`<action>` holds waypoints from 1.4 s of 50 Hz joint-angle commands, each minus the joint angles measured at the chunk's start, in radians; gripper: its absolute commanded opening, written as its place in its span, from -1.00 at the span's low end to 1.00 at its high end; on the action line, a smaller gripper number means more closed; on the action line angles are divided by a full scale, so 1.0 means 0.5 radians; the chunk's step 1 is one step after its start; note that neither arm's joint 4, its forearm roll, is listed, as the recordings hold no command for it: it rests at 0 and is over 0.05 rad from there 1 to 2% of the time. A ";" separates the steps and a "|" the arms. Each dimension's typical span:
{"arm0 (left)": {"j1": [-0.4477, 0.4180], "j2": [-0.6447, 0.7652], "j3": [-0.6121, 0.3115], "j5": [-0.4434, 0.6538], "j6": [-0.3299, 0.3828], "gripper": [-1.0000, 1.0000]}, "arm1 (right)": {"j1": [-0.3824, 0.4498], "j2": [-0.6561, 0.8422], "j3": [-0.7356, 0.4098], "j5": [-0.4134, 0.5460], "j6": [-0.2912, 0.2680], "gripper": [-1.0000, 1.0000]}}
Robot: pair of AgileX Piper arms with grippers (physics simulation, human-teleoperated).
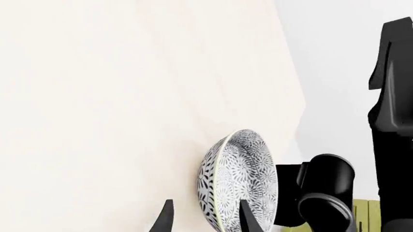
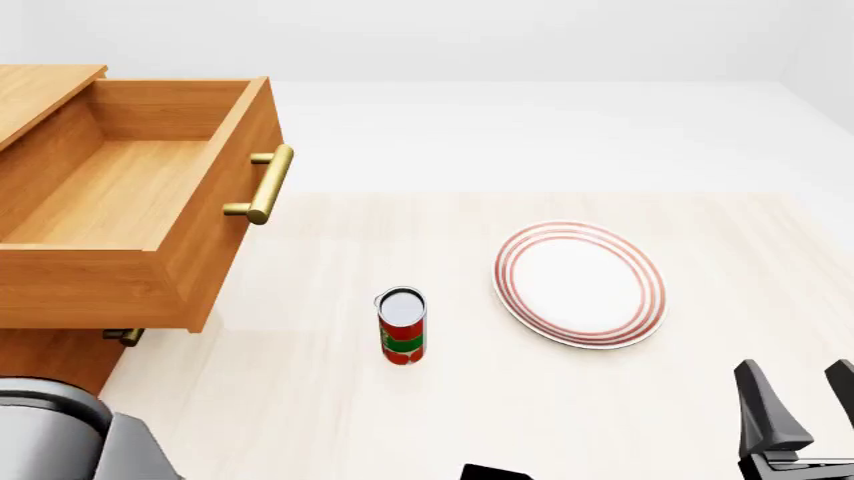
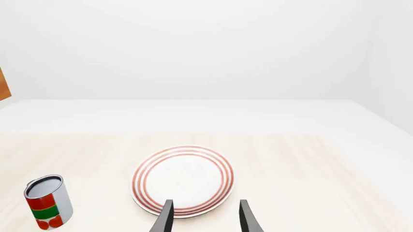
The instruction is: Put the bowl in the top drawer of the cabinet.
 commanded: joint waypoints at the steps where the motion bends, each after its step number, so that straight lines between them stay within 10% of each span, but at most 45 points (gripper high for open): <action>1: -0.007 0.050 -0.015 -0.024 -0.020 1.00 | 0.000 0.000 0.000 0.000 0.000 1.00; 24: -0.025 0.115 -0.041 -0.057 -0.051 1.00 | 0.000 -0.001 0.000 0.000 0.000 1.00; 25: -0.009 0.115 -0.043 -0.053 -0.043 -1.00 | 0.000 0.000 0.000 0.000 0.000 1.00; 70: 0.262 -0.463 0.061 0.371 0.235 -1.00 | 0.000 0.000 0.000 0.000 0.001 1.00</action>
